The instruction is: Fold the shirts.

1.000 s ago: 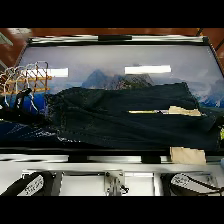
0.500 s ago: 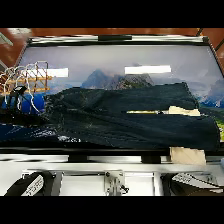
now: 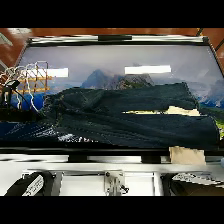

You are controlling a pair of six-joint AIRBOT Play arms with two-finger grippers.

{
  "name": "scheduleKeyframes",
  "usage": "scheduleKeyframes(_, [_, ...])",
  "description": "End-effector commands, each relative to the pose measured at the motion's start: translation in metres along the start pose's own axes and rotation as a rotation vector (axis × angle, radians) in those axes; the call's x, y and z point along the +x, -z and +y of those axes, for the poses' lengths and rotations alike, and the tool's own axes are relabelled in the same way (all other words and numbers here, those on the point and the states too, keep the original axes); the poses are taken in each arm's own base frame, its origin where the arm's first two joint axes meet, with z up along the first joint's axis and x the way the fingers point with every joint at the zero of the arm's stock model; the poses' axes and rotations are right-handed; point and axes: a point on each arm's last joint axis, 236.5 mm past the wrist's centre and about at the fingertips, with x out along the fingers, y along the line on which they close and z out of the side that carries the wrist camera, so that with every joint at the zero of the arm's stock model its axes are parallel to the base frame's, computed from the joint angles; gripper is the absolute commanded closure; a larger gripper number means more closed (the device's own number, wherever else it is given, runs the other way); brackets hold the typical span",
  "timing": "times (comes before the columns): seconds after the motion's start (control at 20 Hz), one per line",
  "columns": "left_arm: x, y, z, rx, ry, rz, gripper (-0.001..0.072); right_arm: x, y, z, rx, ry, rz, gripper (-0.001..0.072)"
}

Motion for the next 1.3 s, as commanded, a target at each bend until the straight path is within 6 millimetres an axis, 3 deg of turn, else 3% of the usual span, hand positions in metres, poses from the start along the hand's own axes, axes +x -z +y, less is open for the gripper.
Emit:
scheduleKeyframes(0.0, [-0.006, -0.006, 0.000, -0.008, -0.007, -0.019, 0.0625, 0.011, -0.016, 0.015, 0.013, -0.066, -0.045, 0.0069])
scheduleKeyframes(0.25, [-0.006, -0.006, 0.000, -0.015, -0.007, -0.019, 0.0625, 0.038, 0.007, 0.017, -0.003, -0.081, 0.042, 0.0086])
scheduleKeyframes(0.3, [-0.006, -0.006, 0.000, -0.015, -0.007, -0.019, 0.0625, 0.042, 0.010, 0.016, -0.011, -0.078, 0.048, 0.0183])
scheduleKeyframes(0.35, [-0.006, -0.006, 0.000, -0.016, -0.007, -0.019, 0.0625, 0.043, 0.010, 0.016, -0.010, -0.077, 0.046, 0.0213])
scheduleKeyframes(0.4, [-0.006, -0.006, 0.000, -0.015, -0.007, -0.019, 0.0625, 0.043, 0.008, 0.016, -0.009, -0.077, 0.039, 0.0297])
scheduleKeyframes(0.5, [-0.006, -0.006, 0.000, -0.015, -0.007, -0.020, 0.0625, 0.040, 0.006, 0.017, -0.004, -0.079, 0.028, 0.0571])
scheduleKeyframes(0.55, [-0.006, -0.006, 0.000, -0.015, -0.007, -0.019, 0.0625, 0.037, 0.005, 0.017, 0.001, -0.078, 0.015, 0.0618])
scheduleKeyframes(0.6, [-0.006, -0.007, 0.000, -0.015, -0.008, -0.021, 0.0625, 0.031, 0.002, 0.019, 0.001, -0.083, -0.010, 0.0618])
scheduleKeyframes(0.75, [-0.007, -0.011, 0.001, -0.009, -0.013, -0.035, 0.0625, -0.006, -0.015, 0.029, -0.002, -0.117, -0.117, 0.0619])
scheduleKeyframes(0.9, [-0.017, -0.025, 0.003, 0.040, -0.032, -0.085, 0.0625, -0.069, -0.035, 0.059, -0.008, -0.226, -0.244, 0.0619])
scheduleKeyframes(1.1, [-0.041, -0.050, 0.002, 0.135, -0.065, -0.163, 0.0626, -0.160, -0.053, 0.120, -0.115, -0.349, -0.387, 0.0620])
scheduleKeyframes(1.25, [-0.048, -0.066, 0.006, 0.157, -0.093, -0.227, 0.0625, -0.202, -0.062, 0.177, -0.201, -0.376, -0.497, 0.0620])
